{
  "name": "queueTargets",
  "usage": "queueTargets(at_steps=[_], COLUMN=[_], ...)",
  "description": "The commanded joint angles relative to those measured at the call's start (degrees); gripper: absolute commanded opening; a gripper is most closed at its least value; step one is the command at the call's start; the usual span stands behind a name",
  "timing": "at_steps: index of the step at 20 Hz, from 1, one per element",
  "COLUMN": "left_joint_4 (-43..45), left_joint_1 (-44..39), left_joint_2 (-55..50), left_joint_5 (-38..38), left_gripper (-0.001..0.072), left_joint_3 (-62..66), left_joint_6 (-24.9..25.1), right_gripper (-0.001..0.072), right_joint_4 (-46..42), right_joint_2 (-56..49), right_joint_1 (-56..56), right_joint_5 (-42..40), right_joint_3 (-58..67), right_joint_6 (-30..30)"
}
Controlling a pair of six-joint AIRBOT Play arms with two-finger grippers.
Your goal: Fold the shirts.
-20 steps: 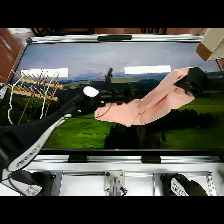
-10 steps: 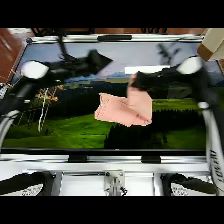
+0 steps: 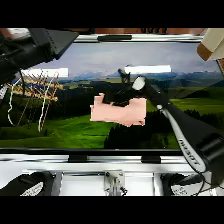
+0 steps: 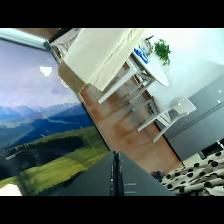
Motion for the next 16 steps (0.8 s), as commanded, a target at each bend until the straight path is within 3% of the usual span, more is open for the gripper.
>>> queueTargets(at_steps=[1, 4, 7, 10, 15, 16], left_joint_4=[1.7, 3.3, 7.2, 12.9, 14.3, 14.3], left_joint_1=[1.8, 2.3, 2.3, 2.3, 2.3, 2.3], left_joint_2=[1.1, 1.1, 1.1, 1.1, 1.1, 1.1], left_joint_5=[-1.4, -1.5, -3.7, -5.5, -6.5, -6.5], left_gripper=[0.0034, 0.0035, 0.0035, 0.0035, 0.0035, 0.0035], left_joint_3=[0.0, 0.0, -0.2, -0.6, -0.6, -0.6], left_joint_6=[-0.1, -0.1, -0.8, -5.7, -7.3, -7.3], right_gripper=[0.0677, 0.0677, 0.0678, 0.0678, 0.0676, 0.0498], right_joint_4=[-14.8, -26.2, -18.0, -9.8, -3.4, -1.8], right_joint_2=[6.3, 8.5, 7.6, 3.6, -4.1, -4.9], right_joint_1=[-8.4, -20.1, -26.4, -24.6, -20.5, -20.4], right_joint_5=[10.1, 20.0, 17.3, 11.0, 5.5, 5.0], right_joint_3=[0.0, -0.3, -7.0, -11.7, -11.7, -11.6], right_joint_6=[0.1, 1.3, 2.0, -2.5, -4.5, -5.2])
